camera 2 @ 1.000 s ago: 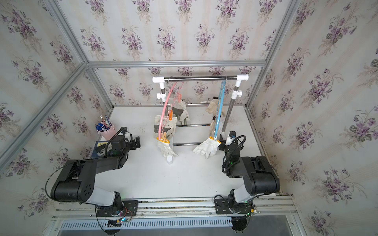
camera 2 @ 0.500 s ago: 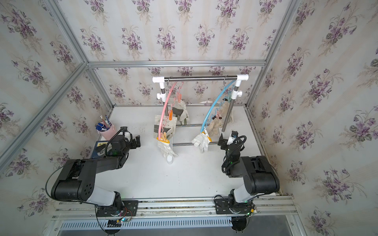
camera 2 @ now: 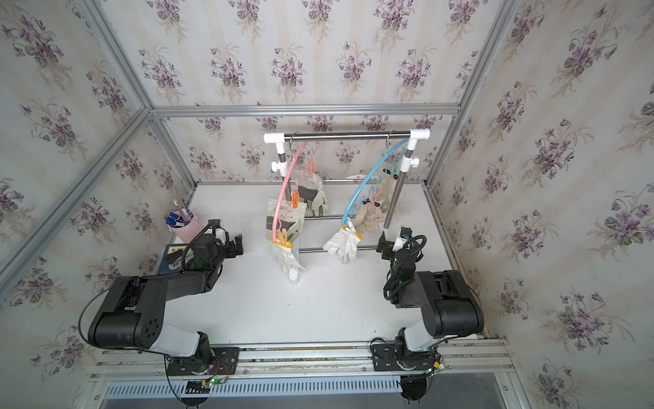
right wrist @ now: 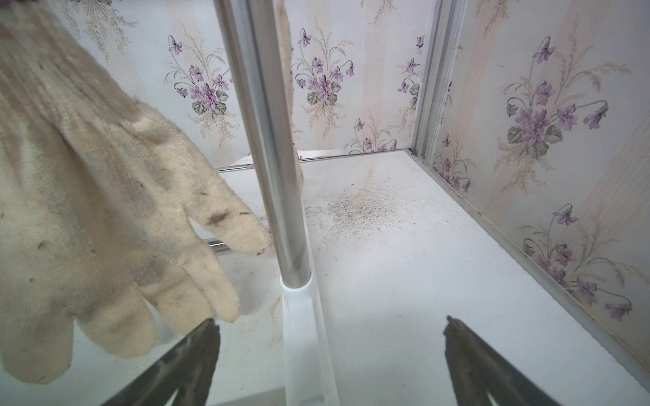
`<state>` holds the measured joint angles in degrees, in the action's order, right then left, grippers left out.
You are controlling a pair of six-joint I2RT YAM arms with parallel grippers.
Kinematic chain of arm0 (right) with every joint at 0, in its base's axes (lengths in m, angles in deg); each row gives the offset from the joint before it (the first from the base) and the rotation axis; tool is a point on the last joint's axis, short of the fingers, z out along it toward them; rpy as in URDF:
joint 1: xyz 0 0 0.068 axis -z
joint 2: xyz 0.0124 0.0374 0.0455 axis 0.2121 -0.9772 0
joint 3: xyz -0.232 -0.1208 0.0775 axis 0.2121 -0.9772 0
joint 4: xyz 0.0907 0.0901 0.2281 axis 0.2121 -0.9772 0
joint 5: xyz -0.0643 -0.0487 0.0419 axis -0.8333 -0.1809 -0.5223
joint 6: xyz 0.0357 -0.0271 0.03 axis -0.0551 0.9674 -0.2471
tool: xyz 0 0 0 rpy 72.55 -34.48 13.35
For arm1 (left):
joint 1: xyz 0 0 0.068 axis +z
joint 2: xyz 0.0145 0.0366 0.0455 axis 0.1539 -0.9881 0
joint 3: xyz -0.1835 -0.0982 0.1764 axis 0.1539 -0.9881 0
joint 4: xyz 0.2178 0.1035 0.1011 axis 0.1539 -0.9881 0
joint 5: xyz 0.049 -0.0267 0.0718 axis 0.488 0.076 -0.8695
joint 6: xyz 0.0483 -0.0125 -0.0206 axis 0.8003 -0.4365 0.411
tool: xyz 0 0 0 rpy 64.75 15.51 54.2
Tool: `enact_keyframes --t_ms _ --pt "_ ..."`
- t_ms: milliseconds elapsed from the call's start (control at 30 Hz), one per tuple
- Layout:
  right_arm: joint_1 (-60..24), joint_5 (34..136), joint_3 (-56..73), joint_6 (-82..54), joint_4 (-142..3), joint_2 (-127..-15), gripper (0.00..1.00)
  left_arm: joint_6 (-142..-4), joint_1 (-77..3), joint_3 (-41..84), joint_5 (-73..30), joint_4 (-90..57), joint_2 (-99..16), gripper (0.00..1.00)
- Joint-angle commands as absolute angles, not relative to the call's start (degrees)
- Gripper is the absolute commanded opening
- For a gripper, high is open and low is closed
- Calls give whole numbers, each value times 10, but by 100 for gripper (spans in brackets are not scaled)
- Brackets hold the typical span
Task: Clip the gloves onto a hanger to dry
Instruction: Reset both arms
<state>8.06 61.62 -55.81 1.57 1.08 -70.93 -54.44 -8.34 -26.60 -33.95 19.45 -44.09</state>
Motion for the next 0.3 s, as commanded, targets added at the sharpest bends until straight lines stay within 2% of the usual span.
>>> enact_keyframes --t_ms 0,267 --pt "79 611 -555 16 25 -710 100 -540 -84 -266 -340 214 -439 100" --pt "79 619 -555 19 26 -709 100 -541 -84 -266 -340 214 -439 100"
